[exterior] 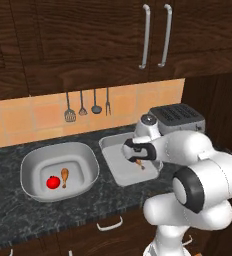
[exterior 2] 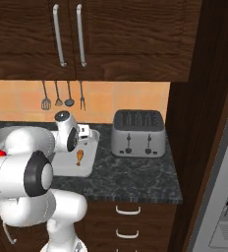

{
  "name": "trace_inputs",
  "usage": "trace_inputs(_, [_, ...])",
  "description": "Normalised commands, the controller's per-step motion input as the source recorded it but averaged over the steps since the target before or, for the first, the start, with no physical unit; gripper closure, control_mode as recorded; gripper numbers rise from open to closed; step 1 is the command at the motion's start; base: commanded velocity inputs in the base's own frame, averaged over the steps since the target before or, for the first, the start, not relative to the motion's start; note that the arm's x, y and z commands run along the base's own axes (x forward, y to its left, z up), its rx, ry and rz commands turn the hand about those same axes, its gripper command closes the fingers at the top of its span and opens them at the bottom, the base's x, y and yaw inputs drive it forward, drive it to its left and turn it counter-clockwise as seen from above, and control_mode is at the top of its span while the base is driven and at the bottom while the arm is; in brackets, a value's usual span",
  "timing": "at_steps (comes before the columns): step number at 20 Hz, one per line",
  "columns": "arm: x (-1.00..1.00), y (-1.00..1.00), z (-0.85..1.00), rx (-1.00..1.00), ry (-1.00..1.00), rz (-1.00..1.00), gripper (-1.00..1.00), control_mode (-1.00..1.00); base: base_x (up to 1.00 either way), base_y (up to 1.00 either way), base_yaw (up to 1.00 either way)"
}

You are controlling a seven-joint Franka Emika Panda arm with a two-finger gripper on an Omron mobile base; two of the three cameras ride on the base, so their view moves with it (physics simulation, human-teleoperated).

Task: Place one tomato and one chicken drumstick in each tupperware on the nearby counter, to pack two identical lunches.

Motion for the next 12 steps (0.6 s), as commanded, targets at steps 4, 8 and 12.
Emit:
trace_inputs(4, [-0.85,-0.17,0.42,0.00,-0.07,0.00,-1.00,-1.00,0.00,0.00,0.00])
trace_inputs(8, [-1.00,-0.55,0.41,0.03,-0.10,-0.01,-1.00,-1.00,0.00,0.00,0.00])
trace_inputs(12, [-1.00,-0.46,0.56,0.04,-0.13,-0.01,-1.00,-1.00,0.00,0.00,0.00])
